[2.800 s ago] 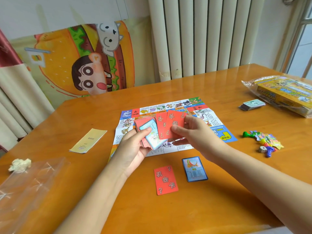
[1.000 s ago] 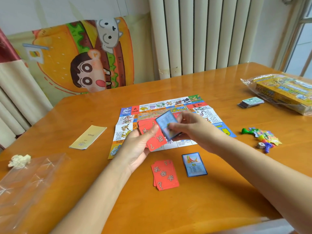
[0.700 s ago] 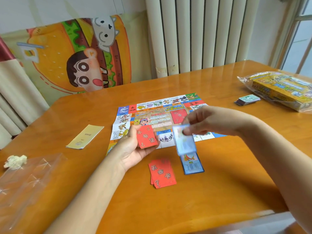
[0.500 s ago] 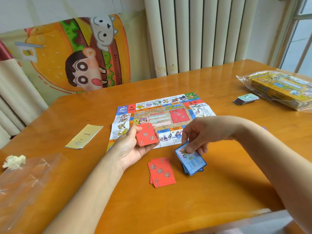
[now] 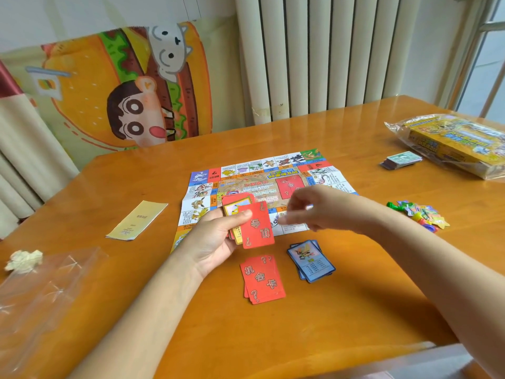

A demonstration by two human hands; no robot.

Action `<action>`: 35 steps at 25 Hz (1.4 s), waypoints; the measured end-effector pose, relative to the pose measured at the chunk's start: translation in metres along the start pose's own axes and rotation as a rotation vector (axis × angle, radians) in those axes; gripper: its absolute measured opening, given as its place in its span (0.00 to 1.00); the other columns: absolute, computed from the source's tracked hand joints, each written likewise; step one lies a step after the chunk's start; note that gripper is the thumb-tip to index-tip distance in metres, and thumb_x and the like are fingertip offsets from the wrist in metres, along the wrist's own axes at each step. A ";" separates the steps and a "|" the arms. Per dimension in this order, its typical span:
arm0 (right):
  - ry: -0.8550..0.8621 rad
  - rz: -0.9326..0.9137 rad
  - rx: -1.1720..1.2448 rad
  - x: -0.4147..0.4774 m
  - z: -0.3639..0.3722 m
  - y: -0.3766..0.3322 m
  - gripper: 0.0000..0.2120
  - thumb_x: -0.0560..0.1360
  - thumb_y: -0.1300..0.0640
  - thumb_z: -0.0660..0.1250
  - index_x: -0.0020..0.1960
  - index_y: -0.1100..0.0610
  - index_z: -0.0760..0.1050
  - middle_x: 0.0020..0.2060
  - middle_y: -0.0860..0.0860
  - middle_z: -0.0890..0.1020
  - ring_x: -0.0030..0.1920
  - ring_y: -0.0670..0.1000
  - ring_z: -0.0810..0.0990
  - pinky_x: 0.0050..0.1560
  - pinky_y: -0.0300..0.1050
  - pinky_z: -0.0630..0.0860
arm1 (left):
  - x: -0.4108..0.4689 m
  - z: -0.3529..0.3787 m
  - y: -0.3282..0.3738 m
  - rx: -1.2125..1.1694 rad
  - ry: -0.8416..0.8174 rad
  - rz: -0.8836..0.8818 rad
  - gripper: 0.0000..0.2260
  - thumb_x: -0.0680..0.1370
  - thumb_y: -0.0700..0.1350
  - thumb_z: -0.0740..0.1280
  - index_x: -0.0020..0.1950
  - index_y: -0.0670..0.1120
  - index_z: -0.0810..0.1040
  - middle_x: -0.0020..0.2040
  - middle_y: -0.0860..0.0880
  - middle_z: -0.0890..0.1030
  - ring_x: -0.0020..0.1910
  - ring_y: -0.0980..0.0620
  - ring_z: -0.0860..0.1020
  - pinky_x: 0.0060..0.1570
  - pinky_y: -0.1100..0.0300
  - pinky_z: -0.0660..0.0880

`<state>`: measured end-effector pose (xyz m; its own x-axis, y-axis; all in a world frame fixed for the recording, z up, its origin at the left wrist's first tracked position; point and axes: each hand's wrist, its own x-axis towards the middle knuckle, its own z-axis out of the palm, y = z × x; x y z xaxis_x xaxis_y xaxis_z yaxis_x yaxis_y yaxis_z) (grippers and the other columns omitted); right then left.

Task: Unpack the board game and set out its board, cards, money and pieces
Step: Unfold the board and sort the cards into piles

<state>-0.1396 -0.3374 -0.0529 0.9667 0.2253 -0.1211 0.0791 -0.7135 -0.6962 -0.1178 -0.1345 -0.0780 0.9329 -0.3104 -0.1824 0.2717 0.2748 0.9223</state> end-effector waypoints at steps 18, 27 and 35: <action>-0.240 -0.298 0.148 -0.001 0.024 -0.015 0.05 0.78 0.55 0.66 0.45 0.51 0.78 0.36 0.49 0.77 0.35 0.46 0.70 0.36 0.40 0.66 | 0.001 -0.019 0.017 -0.011 0.043 -0.029 0.11 0.78 0.33 0.59 0.58 0.38 0.75 0.46 0.39 0.83 0.41 0.44 0.84 0.36 0.54 0.81; -0.002 -0.253 -0.232 0.010 0.052 -0.010 0.09 0.71 0.50 0.73 0.47 0.52 0.76 0.35 0.43 0.73 0.34 0.43 0.71 0.35 0.38 0.67 | 0.001 -0.017 0.011 0.092 0.099 0.028 0.10 0.73 0.33 0.67 0.52 0.43 0.79 0.44 0.45 0.85 0.40 0.49 0.84 0.40 0.56 0.82; 0.013 -0.200 0.464 0.012 0.018 -0.009 0.05 0.77 0.64 0.66 0.52 0.62 0.77 0.30 0.49 0.78 0.26 0.46 0.71 0.28 0.36 0.67 | -0.005 -0.001 0.001 0.246 -0.005 -0.005 0.18 0.64 0.40 0.72 0.53 0.44 0.80 0.45 0.44 0.85 0.41 0.49 0.84 0.40 0.56 0.81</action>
<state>-0.1330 -0.3165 -0.0612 0.9470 0.3166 0.0534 0.1493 -0.2870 -0.9462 -0.1222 -0.1317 -0.0761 0.9304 -0.3156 -0.1865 0.2106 0.0438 0.9766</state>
